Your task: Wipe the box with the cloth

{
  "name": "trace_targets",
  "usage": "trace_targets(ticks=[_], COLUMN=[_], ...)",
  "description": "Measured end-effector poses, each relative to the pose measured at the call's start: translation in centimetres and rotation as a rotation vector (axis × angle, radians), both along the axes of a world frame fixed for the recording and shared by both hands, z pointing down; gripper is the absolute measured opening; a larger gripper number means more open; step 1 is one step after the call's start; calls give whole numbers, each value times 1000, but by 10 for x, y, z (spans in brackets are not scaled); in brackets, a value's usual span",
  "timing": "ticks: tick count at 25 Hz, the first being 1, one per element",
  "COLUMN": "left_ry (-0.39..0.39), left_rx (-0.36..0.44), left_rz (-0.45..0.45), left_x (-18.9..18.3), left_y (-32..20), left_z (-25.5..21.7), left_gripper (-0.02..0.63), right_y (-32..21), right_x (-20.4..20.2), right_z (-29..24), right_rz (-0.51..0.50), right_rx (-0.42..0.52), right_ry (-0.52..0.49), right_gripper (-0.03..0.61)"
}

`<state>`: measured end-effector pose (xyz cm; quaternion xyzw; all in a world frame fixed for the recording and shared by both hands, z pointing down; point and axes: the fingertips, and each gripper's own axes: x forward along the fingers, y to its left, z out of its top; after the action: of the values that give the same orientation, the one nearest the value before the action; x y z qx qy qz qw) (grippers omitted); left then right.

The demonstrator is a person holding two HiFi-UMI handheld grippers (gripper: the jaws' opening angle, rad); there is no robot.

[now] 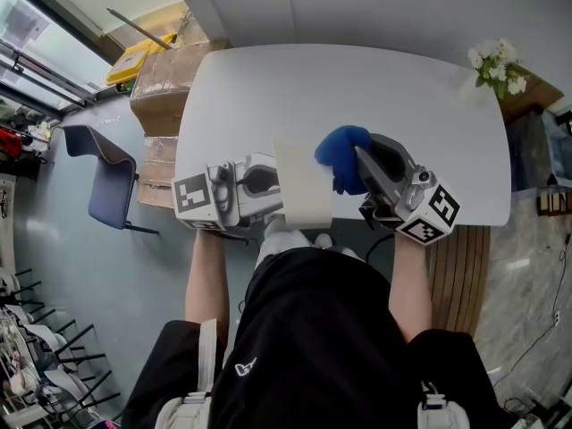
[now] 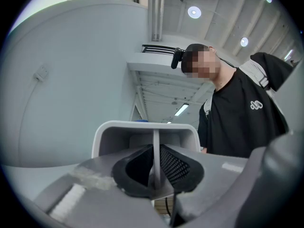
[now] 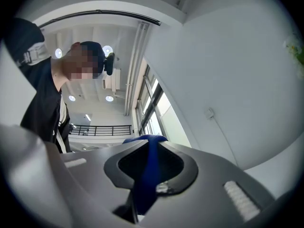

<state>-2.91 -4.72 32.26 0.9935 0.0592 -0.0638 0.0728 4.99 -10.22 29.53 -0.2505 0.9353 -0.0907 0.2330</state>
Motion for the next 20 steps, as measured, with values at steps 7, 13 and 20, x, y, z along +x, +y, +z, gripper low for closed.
trace_targets(ticks=[7,13,20], left_ry=[-8,10,50], left_rx=[5,-4,-13], left_rz=[-7,-20,-85], left_x=[-2,-1,-9], left_y=[-2,-5,-20], left_z=[3,0,-6], left_gripper=[48,48,48], right_y=[-13,-20,-22], right_x=[1,2,-6], right_z=[16,37,55], right_rz=[82,112,123], right_rx=[-55,-105,-125], right_ry=[49,88,185], right_gripper=[52,52,51])
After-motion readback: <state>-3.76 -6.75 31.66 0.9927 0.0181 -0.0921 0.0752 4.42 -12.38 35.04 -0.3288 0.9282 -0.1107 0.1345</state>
